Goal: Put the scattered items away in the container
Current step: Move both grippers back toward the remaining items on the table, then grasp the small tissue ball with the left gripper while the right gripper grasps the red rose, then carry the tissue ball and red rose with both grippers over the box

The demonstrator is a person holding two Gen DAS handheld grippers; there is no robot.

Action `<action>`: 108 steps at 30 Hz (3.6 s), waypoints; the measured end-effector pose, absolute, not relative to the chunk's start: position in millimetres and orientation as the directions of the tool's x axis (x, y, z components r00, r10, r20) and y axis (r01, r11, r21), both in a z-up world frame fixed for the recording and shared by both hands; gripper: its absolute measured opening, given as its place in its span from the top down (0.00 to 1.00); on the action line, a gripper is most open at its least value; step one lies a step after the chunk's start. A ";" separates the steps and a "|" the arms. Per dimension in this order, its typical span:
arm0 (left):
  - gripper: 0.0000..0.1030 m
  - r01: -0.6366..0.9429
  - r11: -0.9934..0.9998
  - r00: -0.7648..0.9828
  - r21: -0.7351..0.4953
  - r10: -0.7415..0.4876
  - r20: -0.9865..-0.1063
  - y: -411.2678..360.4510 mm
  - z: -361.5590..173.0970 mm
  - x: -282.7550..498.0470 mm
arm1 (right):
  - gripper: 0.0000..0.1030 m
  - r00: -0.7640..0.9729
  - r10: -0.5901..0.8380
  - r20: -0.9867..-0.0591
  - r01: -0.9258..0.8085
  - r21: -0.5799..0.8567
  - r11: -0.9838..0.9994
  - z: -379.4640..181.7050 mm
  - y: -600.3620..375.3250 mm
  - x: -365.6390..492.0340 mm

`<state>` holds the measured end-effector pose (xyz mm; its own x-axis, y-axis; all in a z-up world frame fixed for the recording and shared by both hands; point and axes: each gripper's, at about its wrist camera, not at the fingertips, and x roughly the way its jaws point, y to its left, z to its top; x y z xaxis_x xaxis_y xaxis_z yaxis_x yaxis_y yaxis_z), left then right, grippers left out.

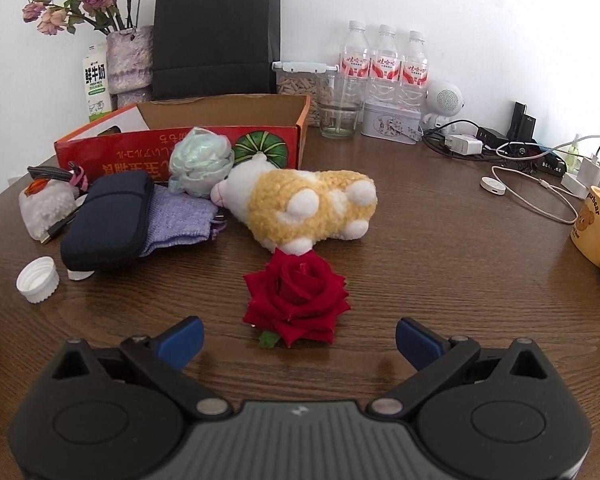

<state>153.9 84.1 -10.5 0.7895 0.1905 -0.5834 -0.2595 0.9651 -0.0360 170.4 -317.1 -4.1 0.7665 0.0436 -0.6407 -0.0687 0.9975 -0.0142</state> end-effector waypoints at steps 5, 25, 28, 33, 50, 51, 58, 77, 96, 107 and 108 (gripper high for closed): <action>0.00 -0.267 0.963 0.769 -0.022 0.199 -0.607 86.0 -19.1 166.7 | 0.04 0.758 0.051 -0.650 -0.069 -0.003 0.998 -8.6 -318.1 177.6; 0.00 -0.255 0.967 0.745 -0.003 0.195 -0.638 90.0 -32.2 184.6 | 0.00 0.762 0.058 -0.645 -0.060 0.018 0.998 -12.0 -320.0 188.5; 0.00 -0.250 0.968 0.746 -0.004 0.190 -0.639 90.7 -31.9 184.1 | 0.00 0.762 0.058 -0.645 -0.061 0.018 0.998 -12.0 -319.9 188.3; 0.05 -0.223 0.975 0.754 0.001 0.173 -0.633 86.6 -31.2 184.6 | 0.00 0.762 0.058 -0.645 -0.060 0.018 0.998 -12.1 -319.7 188.3; 0.57 -0.224 0.975 0.783 -0.014 0.171 -0.598 86.2 -27.9 183.1 | 0.27 0.784 0.061 -0.617 -0.064 0.018 0.998 -8.3 -313.9 185.6; 0.59 -0.222 0.975 0.784 -0.016 0.169 -0.597 86.3 -28.0 182.7 | 0.30 0.786 0.066 -0.614 -0.071 0.017 0.997 -7.9 -313.0 185.2; 0.76 -0.216 0.975 0.792 -0.052 0.144 -0.594 89.7 -26.2 182.4 | 0.58 0.803 0.070 -0.592 -0.064 0.031 0.997 -5.3 -315.0 182.8; 0.77 -0.185 0.979 0.832 -0.087 0.109 -0.543 80.7 -4.9 173.7 | 0.58 0.850 0.076 -0.521 -0.074 0.024 0.997 17.0 -314.4 170.3; 0.77 0.010 0.989 0.931 -0.150 -0.064 -0.358 21.7 71.6 215.8 | 0.58 0.920 0.184 -0.346 -0.191 0.013 0.981 84.8 -266.4 230.5; 0.77 0.111 0.978 0.935 -0.175 -0.162 -0.315 -23.5 85.7 292.2 | 0.58 0.921 0.237 -0.309 -0.228 0.064 0.972 95.1 -247.7 301.7; 0.77 0.115 0.977 0.934 -0.179 -0.167 -0.315 -26.3 84.6 299.6 | 0.58 0.920 0.238 -0.312 -0.229 0.066 0.971 93.9 -245.6 310.7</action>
